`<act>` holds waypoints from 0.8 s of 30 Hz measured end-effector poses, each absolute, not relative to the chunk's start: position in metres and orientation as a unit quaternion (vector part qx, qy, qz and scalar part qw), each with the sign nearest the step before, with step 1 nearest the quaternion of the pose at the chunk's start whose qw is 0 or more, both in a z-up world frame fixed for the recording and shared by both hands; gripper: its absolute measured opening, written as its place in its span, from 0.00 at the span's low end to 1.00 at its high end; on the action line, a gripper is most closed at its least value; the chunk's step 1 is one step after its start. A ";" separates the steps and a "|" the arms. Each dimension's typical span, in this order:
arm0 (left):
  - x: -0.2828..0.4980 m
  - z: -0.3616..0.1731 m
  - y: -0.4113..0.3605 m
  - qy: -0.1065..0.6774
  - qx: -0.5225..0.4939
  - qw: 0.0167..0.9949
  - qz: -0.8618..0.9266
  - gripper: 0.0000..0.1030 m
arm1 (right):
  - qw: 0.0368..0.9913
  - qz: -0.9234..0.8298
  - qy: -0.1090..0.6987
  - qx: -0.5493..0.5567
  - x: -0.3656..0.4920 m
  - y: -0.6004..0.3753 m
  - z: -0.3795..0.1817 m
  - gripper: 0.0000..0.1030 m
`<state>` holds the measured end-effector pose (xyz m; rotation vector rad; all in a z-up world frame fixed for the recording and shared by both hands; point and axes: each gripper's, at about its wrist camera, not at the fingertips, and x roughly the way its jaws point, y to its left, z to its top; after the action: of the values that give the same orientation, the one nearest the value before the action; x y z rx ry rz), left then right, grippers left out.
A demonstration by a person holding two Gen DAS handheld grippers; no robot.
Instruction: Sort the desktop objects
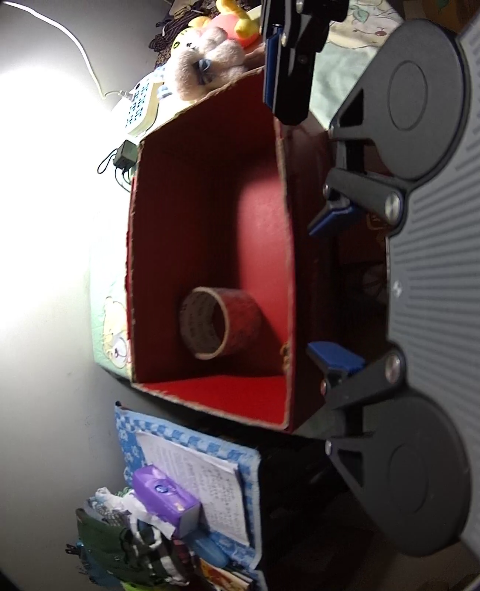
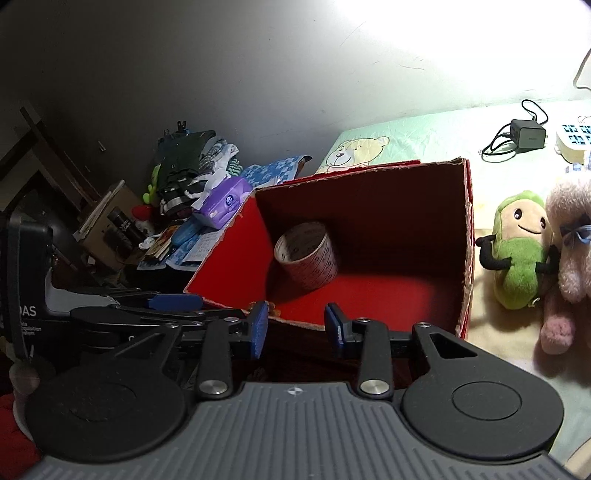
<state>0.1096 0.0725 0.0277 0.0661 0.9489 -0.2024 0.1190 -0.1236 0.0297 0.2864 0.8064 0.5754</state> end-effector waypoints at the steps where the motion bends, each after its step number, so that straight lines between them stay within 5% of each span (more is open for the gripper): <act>1: 0.105 0.025 0.071 0.457 0.030 0.884 -0.100 0.64 | 0.869 0.278 0.386 0.134 0.115 -0.124 0.029 0.37; 24: 0.085 -0.043 0.040 0.518 0.034 0.841 -0.154 0.63 | 0.814 0.255 0.495 0.167 0.103 -0.141 -0.043 0.37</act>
<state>0.0850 0.0395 -0.0434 0.0726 1.0942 -0.3244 0.1028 -0.1410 -0.0429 0.3574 1.0561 0.5434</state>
